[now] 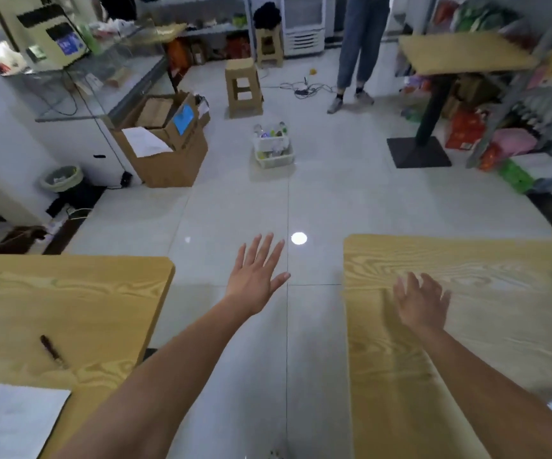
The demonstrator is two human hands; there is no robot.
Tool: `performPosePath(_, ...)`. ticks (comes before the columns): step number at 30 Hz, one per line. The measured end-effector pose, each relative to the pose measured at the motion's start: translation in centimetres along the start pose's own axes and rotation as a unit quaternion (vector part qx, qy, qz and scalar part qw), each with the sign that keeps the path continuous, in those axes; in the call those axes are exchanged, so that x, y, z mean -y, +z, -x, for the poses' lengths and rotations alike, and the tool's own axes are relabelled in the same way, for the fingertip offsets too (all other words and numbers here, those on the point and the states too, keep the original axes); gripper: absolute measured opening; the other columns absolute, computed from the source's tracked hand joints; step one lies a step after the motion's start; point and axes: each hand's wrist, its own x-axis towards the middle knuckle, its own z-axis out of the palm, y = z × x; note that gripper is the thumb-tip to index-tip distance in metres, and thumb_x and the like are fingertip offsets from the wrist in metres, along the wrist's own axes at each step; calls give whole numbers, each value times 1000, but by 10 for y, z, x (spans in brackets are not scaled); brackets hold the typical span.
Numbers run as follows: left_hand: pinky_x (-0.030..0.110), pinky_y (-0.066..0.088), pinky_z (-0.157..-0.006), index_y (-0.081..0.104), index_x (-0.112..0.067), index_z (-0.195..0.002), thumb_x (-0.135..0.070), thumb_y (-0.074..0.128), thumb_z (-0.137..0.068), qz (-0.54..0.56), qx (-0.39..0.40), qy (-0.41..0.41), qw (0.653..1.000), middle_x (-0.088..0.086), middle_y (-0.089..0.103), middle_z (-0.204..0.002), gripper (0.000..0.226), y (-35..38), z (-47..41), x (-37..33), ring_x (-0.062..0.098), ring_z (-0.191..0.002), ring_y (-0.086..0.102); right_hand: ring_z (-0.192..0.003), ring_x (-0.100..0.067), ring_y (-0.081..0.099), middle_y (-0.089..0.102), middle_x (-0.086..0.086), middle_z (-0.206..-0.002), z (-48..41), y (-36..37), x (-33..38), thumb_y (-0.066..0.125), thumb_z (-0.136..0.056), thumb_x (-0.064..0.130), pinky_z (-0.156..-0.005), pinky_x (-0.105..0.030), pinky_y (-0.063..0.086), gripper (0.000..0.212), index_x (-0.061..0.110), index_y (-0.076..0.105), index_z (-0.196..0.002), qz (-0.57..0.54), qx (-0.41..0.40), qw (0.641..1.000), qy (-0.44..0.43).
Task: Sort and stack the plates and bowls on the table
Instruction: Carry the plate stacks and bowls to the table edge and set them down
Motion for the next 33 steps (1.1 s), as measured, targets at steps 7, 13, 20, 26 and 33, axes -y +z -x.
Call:
performPosePath(7,40,-11,-118,-12,-27,-152,-60,13,-97,5,26,146,989,-2,-16,-161,69,9,-107,-68,21,-149,-16,-145,-26,16,23,-10,-156,10,-10,-27,21,-100,47,-119,-48,6,54,20,32,-146,-45,7,986,160)
performPosePath(13,44,-8,-120,-6,-28,-153,-61,13,-96,-19,-3,318,948,-1,-11,-162,69,-4,-213,-127,21,-150,-11,-146,-26,15,23,-9,-155,-16,-19,-43,25,-100,45,-119,-49,7,53,20,29,-146,-69,-30,957,281)
performPosePath(20,42,-11,-119,-11,-27,-153,-58,12,-98,-29,-18,458,888,-1,-17,-161,67,-42,-366,-179,22,-148,-17,-147,-23,13,19,-6,-157,-74,-40,-43,21,-100,48,-119,-47,10,54,24,23,-148,-83,-72,894,435)
performPosePath(26,44,-10,-119,-12,-25,-153,-57,11,-99,-46,-20,592,805,0,-18,-160,67,-64,-410,-276,23,-148,-18,-147,-24,11,15,-6,-158,-77,-50,-40,20,-100,48,-120,-47,6,56,23,19,-150,-139,-97,813,558)
performPosePath(33,43,-8,-119,-7,-26,-153,-60,12,-97,-15,34,686,727,2,-9,-162,68,-35,-392,-373,23,-150,-11,-147,-24,14,19,-7,-157,-76,-46,-82,20,-100,48,-120,-45,6,55,24,21,-150,-115,-79,751,645)
